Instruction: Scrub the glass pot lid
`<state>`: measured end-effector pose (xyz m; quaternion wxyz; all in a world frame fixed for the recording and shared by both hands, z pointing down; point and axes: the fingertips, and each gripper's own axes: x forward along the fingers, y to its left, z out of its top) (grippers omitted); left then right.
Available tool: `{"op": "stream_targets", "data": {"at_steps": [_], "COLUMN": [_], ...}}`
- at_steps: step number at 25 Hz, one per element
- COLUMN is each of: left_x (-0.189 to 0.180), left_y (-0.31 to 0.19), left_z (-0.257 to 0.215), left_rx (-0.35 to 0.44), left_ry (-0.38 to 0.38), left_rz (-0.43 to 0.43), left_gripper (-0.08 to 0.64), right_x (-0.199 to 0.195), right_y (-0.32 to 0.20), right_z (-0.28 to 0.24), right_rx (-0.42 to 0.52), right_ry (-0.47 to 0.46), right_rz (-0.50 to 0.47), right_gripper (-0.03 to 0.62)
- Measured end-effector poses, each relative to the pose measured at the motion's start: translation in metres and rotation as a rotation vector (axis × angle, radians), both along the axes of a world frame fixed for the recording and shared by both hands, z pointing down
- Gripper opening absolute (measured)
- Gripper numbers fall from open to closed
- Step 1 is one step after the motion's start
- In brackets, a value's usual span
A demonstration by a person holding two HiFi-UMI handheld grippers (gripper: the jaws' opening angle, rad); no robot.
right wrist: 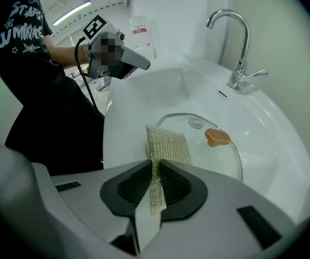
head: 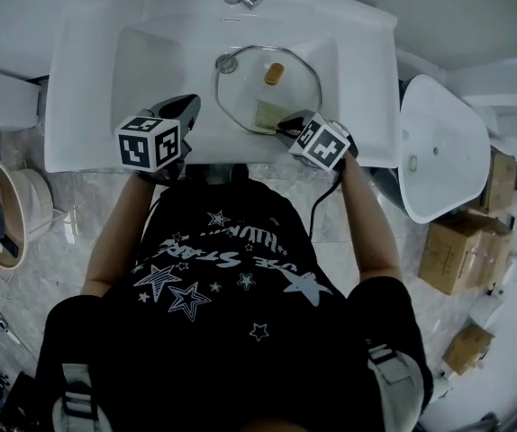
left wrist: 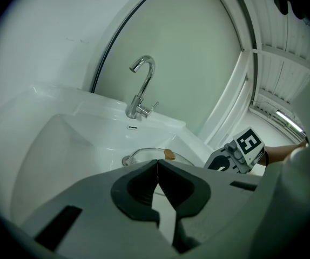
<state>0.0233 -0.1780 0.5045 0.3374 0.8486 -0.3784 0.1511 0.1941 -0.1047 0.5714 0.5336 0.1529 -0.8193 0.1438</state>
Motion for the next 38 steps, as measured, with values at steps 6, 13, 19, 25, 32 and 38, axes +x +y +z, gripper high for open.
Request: {"op": "stream_targets", "data": {"at_steps": [6, 13, 19, 25, 32, 38], "left_x": [0.004, 0.005, 0.003, 0.002, -0.001, 0.000], "left_y": [-0.005, -0.017, -0.027, -0.034, -0.044, -0.048], "left_z": [-0.002, 0.000, -0.001, 0.002, 0.009, 0.014], "left_rx": [0.004, 0.005, 0.006, -0.008, -0.035, -0.055], "left_ry": [-0.002, -0.013, -0.019, -0.025, -0.032, -0.041], "left_rz": [-0.010, -0.022, -0.045, -0.073, -0.111, -0.123], "left_gripper": [0.009, 0.009, 0.009, 0.009, 0.009, 0.009], "right_x": [0.011, 0.030, 0.054, 0.067, 0.071, 0.075], "right_y": [-0.016, -0.061, -0.124, -0.162, -0.188, -0.193], "right_z": [-0.015, -0.044, -0.034, 0.007, 0.037, 0.064], "right_rx": [0.050, 0.085, 0.177, 0.178, 0.128, 0.072], "right_ry": [-0.033, -0.131, -0.035, 0.085, 0.154, 0.198], "right_rz": [0.034, 0.142, 0.194, 0.186, 0.116, 0.086], "right_gripper": [0.051, 0.051, 0.051, 0.051, 0.051, 0.051]}}
